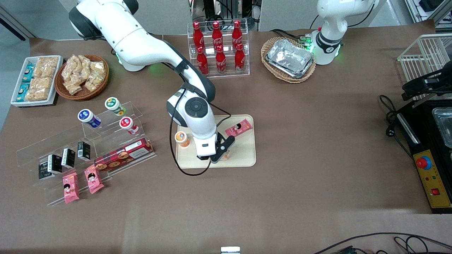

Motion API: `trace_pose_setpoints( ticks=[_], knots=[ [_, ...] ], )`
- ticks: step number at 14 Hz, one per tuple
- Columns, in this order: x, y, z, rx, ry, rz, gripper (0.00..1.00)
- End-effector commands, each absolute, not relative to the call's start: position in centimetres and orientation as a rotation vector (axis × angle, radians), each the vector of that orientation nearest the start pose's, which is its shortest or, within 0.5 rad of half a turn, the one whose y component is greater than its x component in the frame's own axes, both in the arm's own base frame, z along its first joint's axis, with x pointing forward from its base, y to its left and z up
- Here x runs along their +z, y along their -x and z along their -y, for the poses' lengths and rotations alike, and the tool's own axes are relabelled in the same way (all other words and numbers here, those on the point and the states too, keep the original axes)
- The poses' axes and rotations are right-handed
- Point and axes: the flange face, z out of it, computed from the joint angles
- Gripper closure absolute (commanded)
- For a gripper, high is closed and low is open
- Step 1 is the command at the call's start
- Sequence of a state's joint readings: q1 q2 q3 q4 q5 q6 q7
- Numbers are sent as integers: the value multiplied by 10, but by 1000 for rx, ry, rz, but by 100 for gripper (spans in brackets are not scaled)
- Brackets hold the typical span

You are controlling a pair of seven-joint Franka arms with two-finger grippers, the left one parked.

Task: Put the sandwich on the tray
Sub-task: 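Lower the sandwich onto the tray beside the pink packet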

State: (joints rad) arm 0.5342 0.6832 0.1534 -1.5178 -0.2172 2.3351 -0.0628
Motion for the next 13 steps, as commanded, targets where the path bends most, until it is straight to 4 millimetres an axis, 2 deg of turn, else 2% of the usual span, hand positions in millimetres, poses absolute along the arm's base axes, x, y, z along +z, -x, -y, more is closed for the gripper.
trace_pose_setpoints(
  ticks=[1,6,11,13],
  knots=[
    [279,-580,-446,-293,2892,1285,1],
    [291,-585,-439,-302,2893,1270,0],
    [318,-583,-435,-291,2904,1261,0],
    [331,-589,-423,-278,2920,1223,0]
  ],
)
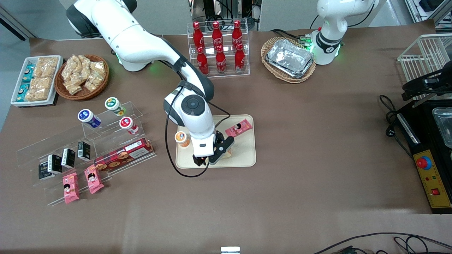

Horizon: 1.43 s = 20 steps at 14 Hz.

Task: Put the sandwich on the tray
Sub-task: 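Open the right gripper and raise it away from the tray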

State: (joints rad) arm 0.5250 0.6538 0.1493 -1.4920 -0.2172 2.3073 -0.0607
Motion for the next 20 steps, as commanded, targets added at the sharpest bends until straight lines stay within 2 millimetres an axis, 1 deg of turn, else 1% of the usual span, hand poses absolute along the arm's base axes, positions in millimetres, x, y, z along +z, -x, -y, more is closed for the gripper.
trace_pose_setpoints(
  ticks=[1,2,4,6,8,9,11,12,14,16,17,19,20],
  knots=[
    [344,-588,-420,-272,2922,1208,0],
    [363,-587,-416,-273,2925,1206,0],
    [400,-597,-386,-253,2915,1165,0],
    [442,-591,-373,-244,2876,1191,0],
    [468,-591,-348,-207,2908,1162,0],
    [486,-589,-337,-203,2921,1142,0],
    [519,-577,-327,-206,2936,1133,0],
    [535,-571,-318,-193,2953,1115,0],
    [571,-566,-277,-174,3001,1027,0],
    [599,-557,-242,-140,3029,951,0],
    [609,-553,-225,-102,3014,890,0],
    [630,-550,-178,-64,2969,736,0],
    [634,-549,-159,-41,2964,680,0]
  ],
)
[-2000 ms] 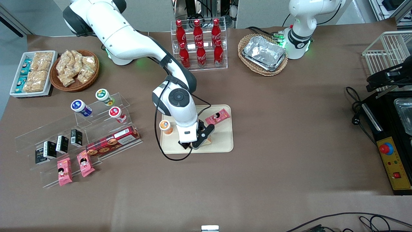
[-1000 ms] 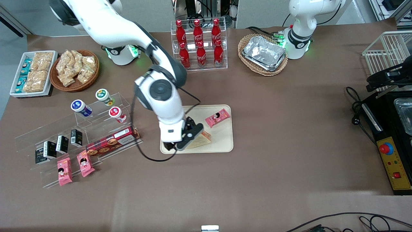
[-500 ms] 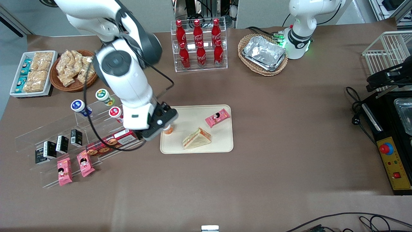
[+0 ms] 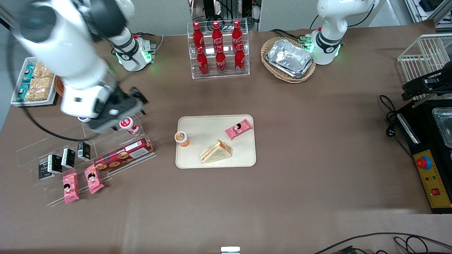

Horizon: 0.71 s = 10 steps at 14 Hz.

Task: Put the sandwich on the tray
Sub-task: 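Open the right gripper and raise it away from the tray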

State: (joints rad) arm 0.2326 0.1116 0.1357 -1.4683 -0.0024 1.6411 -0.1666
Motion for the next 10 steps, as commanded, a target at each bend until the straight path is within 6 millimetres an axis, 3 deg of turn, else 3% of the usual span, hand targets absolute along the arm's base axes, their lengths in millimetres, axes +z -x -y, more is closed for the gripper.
trace_pose_setpoints(
  ticks=[1,3,7,10],
  knots=[
    [639,-547,-141,-15,2978,636,0],
    [655,-543,-111,-46,2999,546,0],
    [655,-552,-29,-50,3041,292,0],
    [655,-551,5,-18,3060,-140,0]
  ],
)
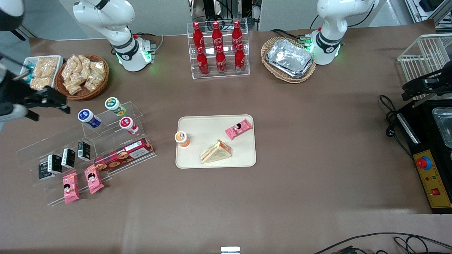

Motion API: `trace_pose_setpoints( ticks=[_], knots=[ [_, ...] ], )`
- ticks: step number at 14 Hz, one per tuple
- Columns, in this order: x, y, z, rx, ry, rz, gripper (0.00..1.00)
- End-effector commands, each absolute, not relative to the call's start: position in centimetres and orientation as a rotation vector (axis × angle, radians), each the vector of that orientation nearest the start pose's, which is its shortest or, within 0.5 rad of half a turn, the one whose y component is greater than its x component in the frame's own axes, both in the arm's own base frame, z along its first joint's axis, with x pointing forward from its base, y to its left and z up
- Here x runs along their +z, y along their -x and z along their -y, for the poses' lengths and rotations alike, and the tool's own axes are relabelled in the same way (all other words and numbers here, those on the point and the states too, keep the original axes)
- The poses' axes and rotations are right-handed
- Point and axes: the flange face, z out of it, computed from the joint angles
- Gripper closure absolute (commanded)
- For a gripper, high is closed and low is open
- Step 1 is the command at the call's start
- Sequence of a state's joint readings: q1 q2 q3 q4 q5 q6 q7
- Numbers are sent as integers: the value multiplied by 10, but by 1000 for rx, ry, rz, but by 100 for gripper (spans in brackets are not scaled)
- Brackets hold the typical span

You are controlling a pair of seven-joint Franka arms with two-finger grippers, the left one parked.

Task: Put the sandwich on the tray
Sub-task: 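Open the right gripper and raise it away from the tray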

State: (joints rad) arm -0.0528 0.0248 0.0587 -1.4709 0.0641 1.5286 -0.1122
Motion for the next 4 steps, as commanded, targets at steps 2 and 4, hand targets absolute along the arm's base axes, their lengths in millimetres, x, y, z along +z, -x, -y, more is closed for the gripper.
trace_pose_setpoints(
  ticks=[2,4],
  knots=[
    [653,-550,9,-2,3084,-205,0],
    [653,-550,19,-4,3107,-190,0]
  ],
)
